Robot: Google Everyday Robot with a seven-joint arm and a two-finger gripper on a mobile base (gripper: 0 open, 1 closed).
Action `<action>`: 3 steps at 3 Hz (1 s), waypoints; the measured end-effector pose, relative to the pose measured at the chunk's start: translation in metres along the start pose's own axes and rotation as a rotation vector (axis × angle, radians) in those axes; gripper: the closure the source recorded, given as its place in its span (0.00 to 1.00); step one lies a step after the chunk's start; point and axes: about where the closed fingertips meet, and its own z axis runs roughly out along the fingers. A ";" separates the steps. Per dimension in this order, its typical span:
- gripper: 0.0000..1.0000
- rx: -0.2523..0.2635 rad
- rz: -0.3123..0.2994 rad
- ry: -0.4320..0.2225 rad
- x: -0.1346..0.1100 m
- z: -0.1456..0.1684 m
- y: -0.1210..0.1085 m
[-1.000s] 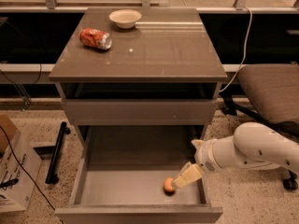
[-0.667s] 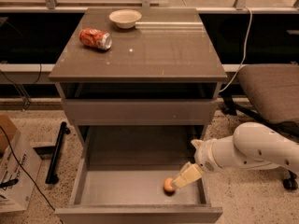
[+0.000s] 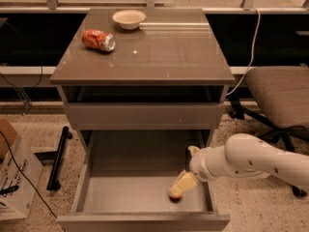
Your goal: Pick orange from middle drawer and place on counter
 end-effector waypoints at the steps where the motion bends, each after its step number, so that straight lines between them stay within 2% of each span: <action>1: 0.00 0.010 0.008 -0.012 0.007 0.030 -0.006; 3: 0.00 0.015 0.057 0.007 0.034 0.091 -0.021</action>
Offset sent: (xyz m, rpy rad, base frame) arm 0.0374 0.0212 -0.0981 0.0116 0.0088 -0.0714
